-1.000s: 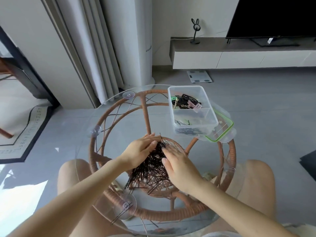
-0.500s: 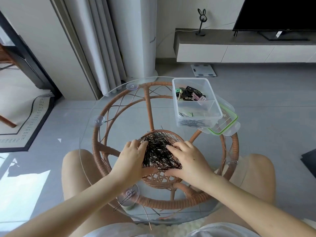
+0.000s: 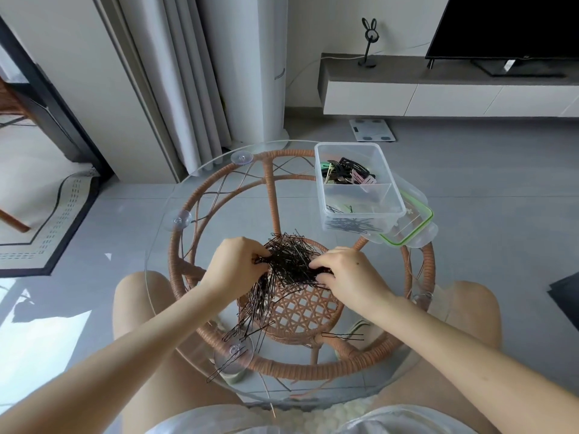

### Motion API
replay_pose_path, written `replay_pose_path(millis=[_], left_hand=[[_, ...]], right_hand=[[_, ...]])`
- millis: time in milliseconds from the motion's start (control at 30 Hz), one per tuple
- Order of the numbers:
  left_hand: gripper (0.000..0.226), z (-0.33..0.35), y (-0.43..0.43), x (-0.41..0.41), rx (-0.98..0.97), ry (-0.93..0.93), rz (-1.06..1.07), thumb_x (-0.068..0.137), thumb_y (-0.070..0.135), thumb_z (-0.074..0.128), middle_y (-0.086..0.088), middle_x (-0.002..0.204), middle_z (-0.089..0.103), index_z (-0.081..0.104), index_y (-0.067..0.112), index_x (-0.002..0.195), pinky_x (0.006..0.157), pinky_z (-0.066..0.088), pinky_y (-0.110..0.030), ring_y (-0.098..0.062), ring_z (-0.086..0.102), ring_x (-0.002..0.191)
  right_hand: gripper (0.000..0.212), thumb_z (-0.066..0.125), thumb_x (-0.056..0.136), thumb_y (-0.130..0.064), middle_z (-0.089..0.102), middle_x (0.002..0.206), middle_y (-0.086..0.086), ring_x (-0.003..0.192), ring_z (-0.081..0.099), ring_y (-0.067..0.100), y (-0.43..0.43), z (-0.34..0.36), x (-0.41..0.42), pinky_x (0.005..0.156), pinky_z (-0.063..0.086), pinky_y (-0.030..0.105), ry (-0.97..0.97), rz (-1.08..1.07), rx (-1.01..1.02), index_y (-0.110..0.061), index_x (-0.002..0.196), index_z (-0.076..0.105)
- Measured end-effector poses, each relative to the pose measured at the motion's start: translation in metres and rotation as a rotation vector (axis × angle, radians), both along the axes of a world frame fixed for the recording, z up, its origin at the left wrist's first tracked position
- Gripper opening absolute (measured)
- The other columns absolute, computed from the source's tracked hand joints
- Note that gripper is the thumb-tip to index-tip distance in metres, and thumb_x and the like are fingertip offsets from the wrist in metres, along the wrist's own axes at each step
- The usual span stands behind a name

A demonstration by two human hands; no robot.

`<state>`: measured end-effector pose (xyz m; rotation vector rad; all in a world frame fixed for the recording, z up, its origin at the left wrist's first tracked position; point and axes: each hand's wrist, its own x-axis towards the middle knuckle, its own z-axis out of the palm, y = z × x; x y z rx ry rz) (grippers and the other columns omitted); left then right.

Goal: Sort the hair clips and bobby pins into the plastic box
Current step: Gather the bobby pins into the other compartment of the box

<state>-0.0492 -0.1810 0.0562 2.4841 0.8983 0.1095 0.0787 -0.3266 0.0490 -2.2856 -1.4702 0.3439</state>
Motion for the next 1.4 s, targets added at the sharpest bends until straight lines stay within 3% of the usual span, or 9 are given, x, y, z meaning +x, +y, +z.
replay_pose_path(millis=[300,367,500,667,833,967,1167,1300,1400], left_hand=[[0.021,0.028,0.013,0.006,-0.021,-0.041,0.025,0.08,0.017,0.068,-0.005,0.088,0.075,0.073,0.014,0.1,0.061,0.05,-0.018,-0.013,0.062,0.066],[0.019,0.037,0.016,0.007,-0.022,-0.05,0.02,0.078,0.018,0.07,-0.003,0.084,0.076,0.074,0.015,0.097,0.065,0.053,-0.021,-0.012,0.063,0.064],[0.017,0.055,0.024,0.015,-0.043,-0.085,0.02,0.077,0.017,0.071,-0.001,0.071,0.073,0.075,0.015,0.093,0.051,0.044,-0.007,-0.003,0.059,0.053],[0.014,0.067,0.03,0.026,-0.057,-0.086,0.027,0.076,0.017,0.071,0.007,0.052,0.063,0.076,0.017,0.09,0.037,0.037,-0.004,0.001,0.052,0.035],[0.015,0.073,0.033,0.034,-0.064,-0.076,0.027,0.076,0.017,0.072,-0.001,0.067,0.072,0.075,0.017,0.09,0.04,0.041,-0.004,-0.004,0.059,0.048],[0.014,0.074,0.035,0.036,-0.069,-0.066,0.028,0.075,0.017,0.072,-0.002,0.07,0.074,0.076,0.017,0.089,0.04,0.041,-0.004,-0.003,0.058,0.048],[0.015,0.078,0.034,0.038,-0.064,-0.056,0.022,0.076,0.02,0.073,0.004,0.067,0.072,0.075,0.019,0.091,0.046,0.044,-0.003,-0.008,0.067,0.064],[0.016,0.083,0.03,0.048,-0.067,-0.081,-0.002,0.075,0.019,0.073,0.005,0.064,0.068,0.076,0.019,0.091,0.049,0.042,-0.002,0.004,0.057,0.048],[0.015,0.087,0.026,0.061,-0.091,-0.113,-0.049,0.076,0.015,0.072,0.007,0.06,0.064,0.076,0.017,0.09,0.048,0.04,0.002,0.014,0.053,0.043]], right_hand=[[0.018,0.064,0.08,-0.005,0.073,0.098,0.009,0.094,0.065,0.019,-0.003,0.029,0.011,0.083,0.036,0.012,-0.03,-0.015,0.078,-0.008,0.097,0.072],[0.018,0.064,0.08,-0.005,0.073,0.097,0.008,0.09,0.064,0.014,-0.004,0.039,0.016,0.081,0.036,0.009,-0.031,-0.014,0.087,-0.009,0.096,0.072],[0.016,0.067,0.079,-0.005,0.074,0.092,0.004,0.077,0.056,0.001,-0.007,0.065,0.029,0.07,0.035,-0.005,0.009,-0.029,0.135,-0.01,0.093,0.073],[0.015,0.071,0.075,-0.005,0.067,0.077,-0.008,0.062,0.057,-0.011,-0.009,0.091,0.058,0.068,0.037,-0.006,0.038,-0.123,0.212,-0.014,0.086,0.075],[0.014,0.071,0.075,-0.006,0.068,0.077,-0.006,0.062,0.058,-0.008,-0.004,0.107,0.1,0.064,0.038,-0.003,-0.022,-0.183,0.202,-0.014,0.086,0.075],[0.015,0.068,0.077,-0.005,0.073,0.09,0.003,0.07,0.057,0.005,0.011,0.098,0.13,0.059,0.037,0.005,-0.087,-0.125,-0.005,-0.012,0.089,0.074],[0.017,0.066,0.078,-0.005,0.073,0.095,0.001,0.076,0.058,0.002,0.045,0.057,0.132,0.074,0.039,0.011,-0.003,0.091,-0.23,-0.012,0.092,0.073],[0.018,0.064,0.08,-0.005,0.073,0.095,0.0,0.073,0.058,-0.004,0.052,0.041,0.131,0.069,0.039,0.005,0.081,0.111,-0.203,-0.012,0.093,0.073],[0.017,0.062,0.082,-0.011,0.073,0.098,-0.002,0.08,0.062,0.0,0.046,0.041,0.134,0.076,0.044,0.011,0.137,0.094,-0.182,-0.015,0.095,0.072]])
